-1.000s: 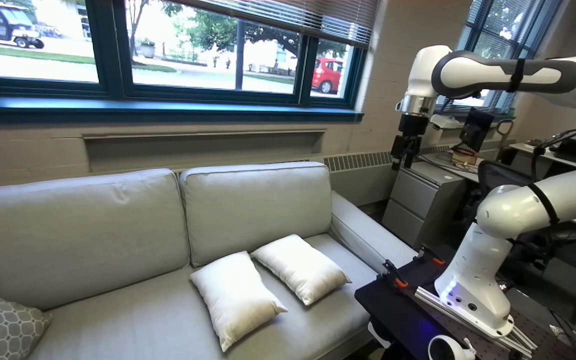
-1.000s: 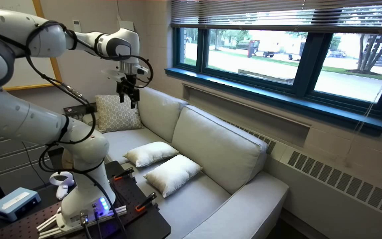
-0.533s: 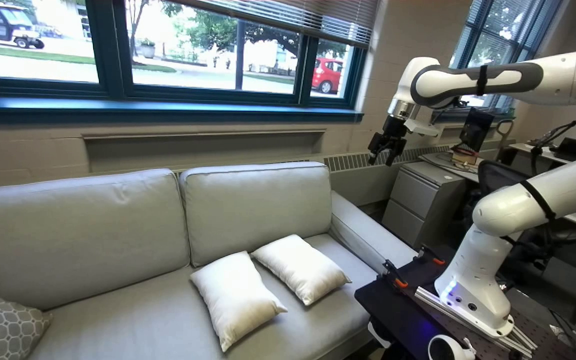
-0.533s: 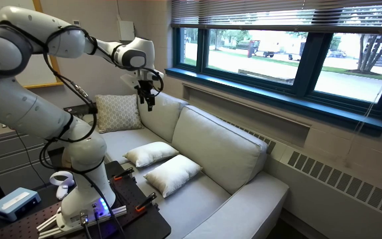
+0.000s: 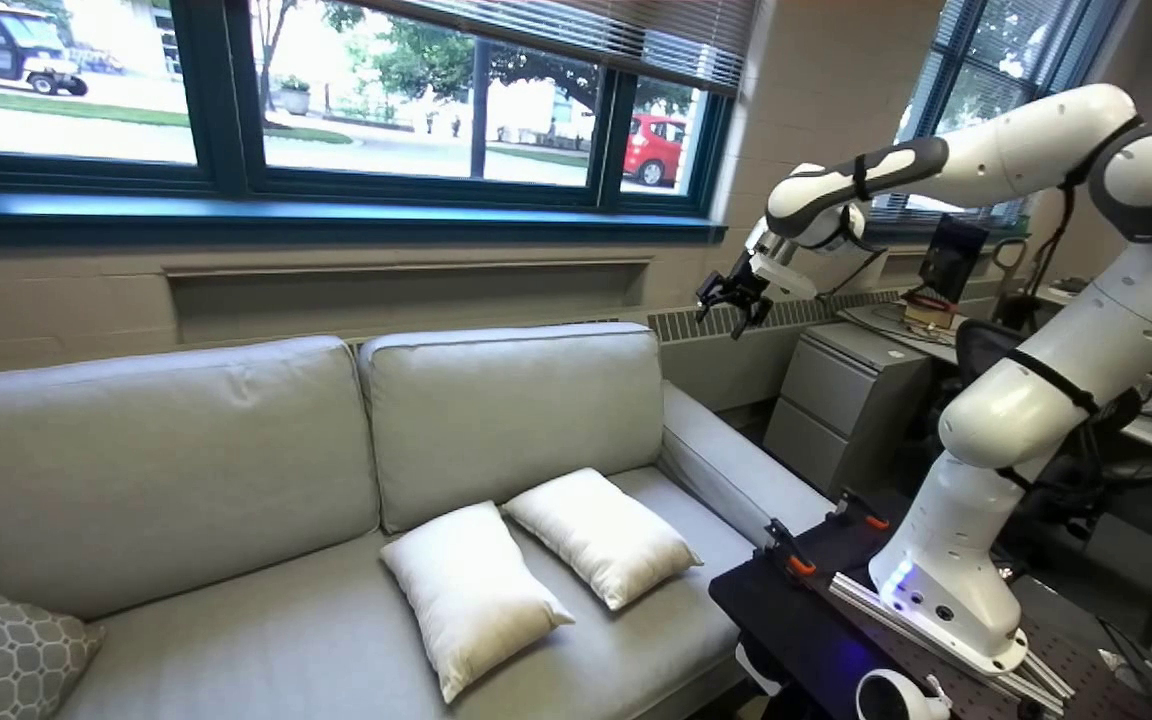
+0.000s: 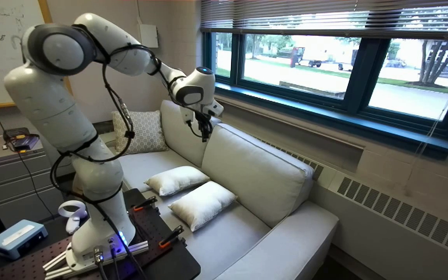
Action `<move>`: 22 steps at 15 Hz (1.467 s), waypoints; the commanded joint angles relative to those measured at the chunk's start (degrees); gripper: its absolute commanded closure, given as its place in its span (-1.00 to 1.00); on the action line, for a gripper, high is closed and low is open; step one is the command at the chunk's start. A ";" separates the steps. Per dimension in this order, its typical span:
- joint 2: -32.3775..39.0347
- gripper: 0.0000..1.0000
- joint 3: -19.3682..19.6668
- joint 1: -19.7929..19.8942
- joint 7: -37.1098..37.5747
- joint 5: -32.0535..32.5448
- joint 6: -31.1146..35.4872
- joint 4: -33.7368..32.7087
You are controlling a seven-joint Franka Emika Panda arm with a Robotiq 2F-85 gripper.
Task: Put the pillows upright against the armrest of the couch
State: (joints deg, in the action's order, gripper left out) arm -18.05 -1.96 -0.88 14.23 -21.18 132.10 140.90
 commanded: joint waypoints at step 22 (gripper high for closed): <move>52.91 -1.00 3.92 1.94 7.91 0.85 3.04 -36.28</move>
State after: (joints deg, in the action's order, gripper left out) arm 34.84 2.11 0.90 22.04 -20.48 135.23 104.71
